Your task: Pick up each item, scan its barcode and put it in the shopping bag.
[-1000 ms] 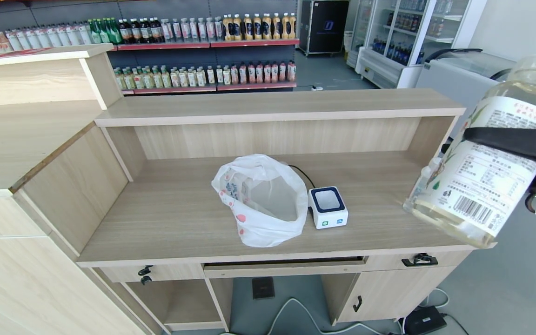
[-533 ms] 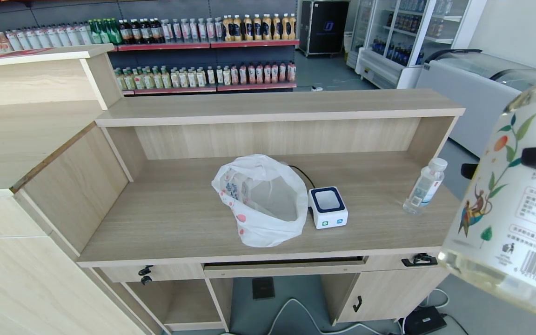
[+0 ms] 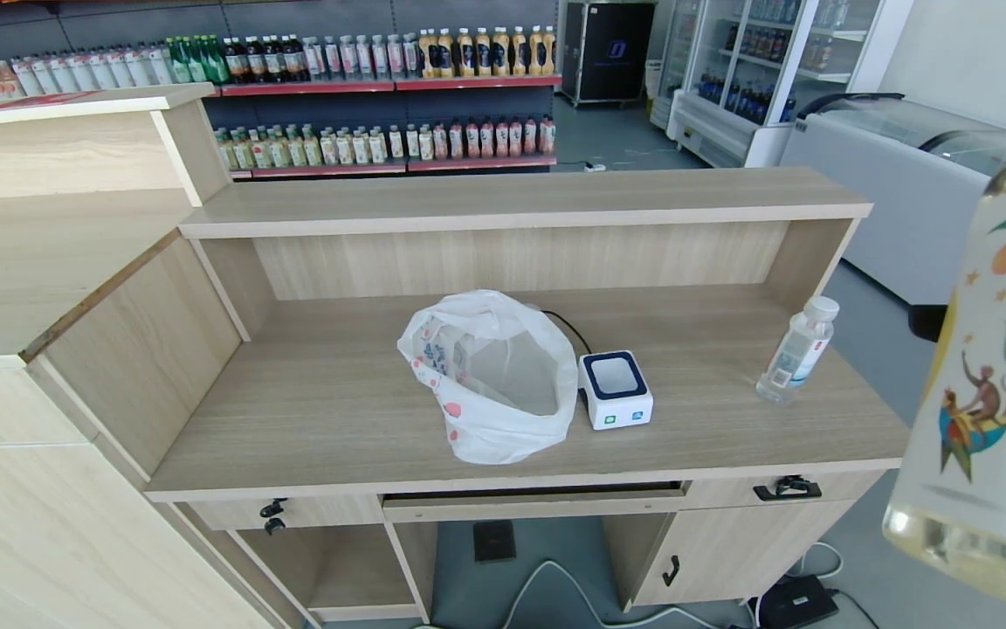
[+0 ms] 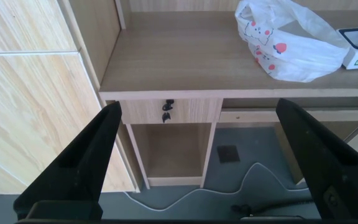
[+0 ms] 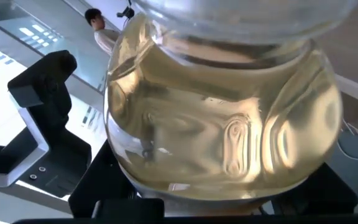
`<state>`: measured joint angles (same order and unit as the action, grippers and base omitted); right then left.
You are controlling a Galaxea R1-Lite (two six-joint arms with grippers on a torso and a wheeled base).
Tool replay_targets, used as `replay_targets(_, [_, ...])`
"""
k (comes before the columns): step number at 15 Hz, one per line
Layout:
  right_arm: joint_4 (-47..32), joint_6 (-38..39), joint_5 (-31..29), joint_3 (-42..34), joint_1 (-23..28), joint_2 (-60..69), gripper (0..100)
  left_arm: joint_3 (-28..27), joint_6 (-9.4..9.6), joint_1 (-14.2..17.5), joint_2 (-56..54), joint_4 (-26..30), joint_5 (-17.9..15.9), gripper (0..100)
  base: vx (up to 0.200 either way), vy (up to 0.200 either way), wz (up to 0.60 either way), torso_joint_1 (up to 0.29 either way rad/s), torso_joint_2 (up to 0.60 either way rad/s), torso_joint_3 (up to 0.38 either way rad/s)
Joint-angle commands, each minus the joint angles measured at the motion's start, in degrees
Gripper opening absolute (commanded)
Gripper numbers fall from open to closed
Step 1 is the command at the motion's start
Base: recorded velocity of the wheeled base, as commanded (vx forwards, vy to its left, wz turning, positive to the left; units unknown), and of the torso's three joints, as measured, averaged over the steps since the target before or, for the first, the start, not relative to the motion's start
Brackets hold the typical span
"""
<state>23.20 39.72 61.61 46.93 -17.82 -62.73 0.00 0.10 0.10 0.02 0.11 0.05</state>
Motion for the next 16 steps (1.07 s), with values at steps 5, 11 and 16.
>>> replay_targets(5, [0.0, 0.0, -0.1, 2.0, 0.3, -2.4, 0, 0.0, -0.01, 0.0, 0.0, 0.0, 0.0, 100, 0.000, 0.000, 0.00, 0.000, 0.00, 0.000])
replay_targets(11, [0.0, -0.3, -0.1, 0.3, 0.9, -1.8, 0, 0.0, -0.01, 0.0, 0.0, 0.0, 0.0, 100, 0.000, 0.000, 0.00, 0.000, 0.00, 0.000])
replay_targets(16, [0.0, -0.3, -0.1, 0.0, 1.0, -1.7, 0, 0.0, -0.01, 0.0, 0.0, 0.0, 0.0, 100, 0.000, 0.000, 0.00, 0.000, 0.00, 0.000])
